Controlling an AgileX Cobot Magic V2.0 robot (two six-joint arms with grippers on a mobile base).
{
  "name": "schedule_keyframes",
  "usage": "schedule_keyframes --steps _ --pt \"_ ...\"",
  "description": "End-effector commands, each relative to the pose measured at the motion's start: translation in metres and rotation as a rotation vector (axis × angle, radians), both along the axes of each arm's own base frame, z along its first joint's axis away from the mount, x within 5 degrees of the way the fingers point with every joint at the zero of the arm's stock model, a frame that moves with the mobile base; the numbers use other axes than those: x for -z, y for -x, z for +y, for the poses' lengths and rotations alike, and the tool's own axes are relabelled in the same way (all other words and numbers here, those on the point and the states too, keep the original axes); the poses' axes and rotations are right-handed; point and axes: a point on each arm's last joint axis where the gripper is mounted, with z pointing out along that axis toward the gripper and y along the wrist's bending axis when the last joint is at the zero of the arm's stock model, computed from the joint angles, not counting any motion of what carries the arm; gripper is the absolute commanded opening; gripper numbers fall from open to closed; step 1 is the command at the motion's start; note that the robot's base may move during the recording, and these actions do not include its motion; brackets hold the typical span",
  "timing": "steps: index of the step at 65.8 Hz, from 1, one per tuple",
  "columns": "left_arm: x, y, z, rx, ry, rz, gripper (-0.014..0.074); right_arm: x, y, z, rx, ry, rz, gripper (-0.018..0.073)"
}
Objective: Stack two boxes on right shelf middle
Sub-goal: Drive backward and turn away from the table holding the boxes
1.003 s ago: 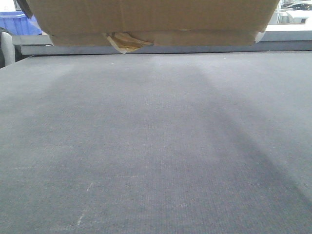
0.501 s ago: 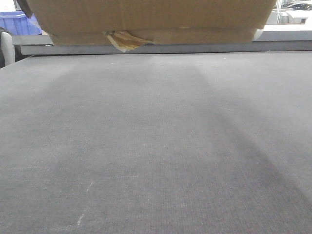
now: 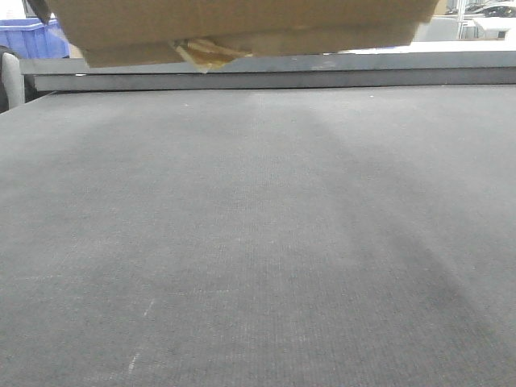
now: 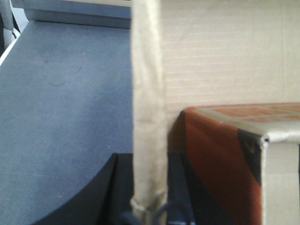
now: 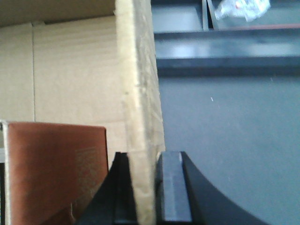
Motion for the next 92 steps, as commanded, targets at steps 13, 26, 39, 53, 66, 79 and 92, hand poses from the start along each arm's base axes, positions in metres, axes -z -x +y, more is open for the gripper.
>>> schedule_keyframes --steps 13,26,39,53,66,79,92 --pt "-0.010 0.005 0.005 -0.006 0.008 -0.042 -0.0111 -0.020 0.002 0.004 -0.074 -0.026 -0.158 -0.0151" --pt "-0.006 -0.001 0.004 -0.014 -0.023 -0.041 -0.0111 -0.020 0.002 0.004 -0.077 -0.027 -0.161 -0.0151" --pt "0.001 -0.011 0.000 -0.024 -0.072 -0.036 -0.0111 -0.021 0.002 0.005 -0.082 -0.029 -0.169 -0.0151" --pt "0.004 -0.014 -0.002 -0.022 -0.076 -0.031 -0.0111 -0.021 0.002 0.005 -0.087 -0.031 -0.176 -0.0151" --pt "0.004 -0.014 -0.002 -0.021 -0.076 -0.033 -0.0111 -0.021 0.002 0.005 -0.087 -0.031 -0.176 -0.0151" --pt "0.004 -0.014 -0.002 -0.021 -0.076 -0.033 -0.0111 -0.021 0.002 0.005 -0.087 -0.031 -0.176 -0.0151" --pt "0.003 -0.014 -0.002 -0.013 -0.073 -0.043 -0.0111 -0.021 0.002 0.005 -0.087 -0.031 -0.176 -0.0151"
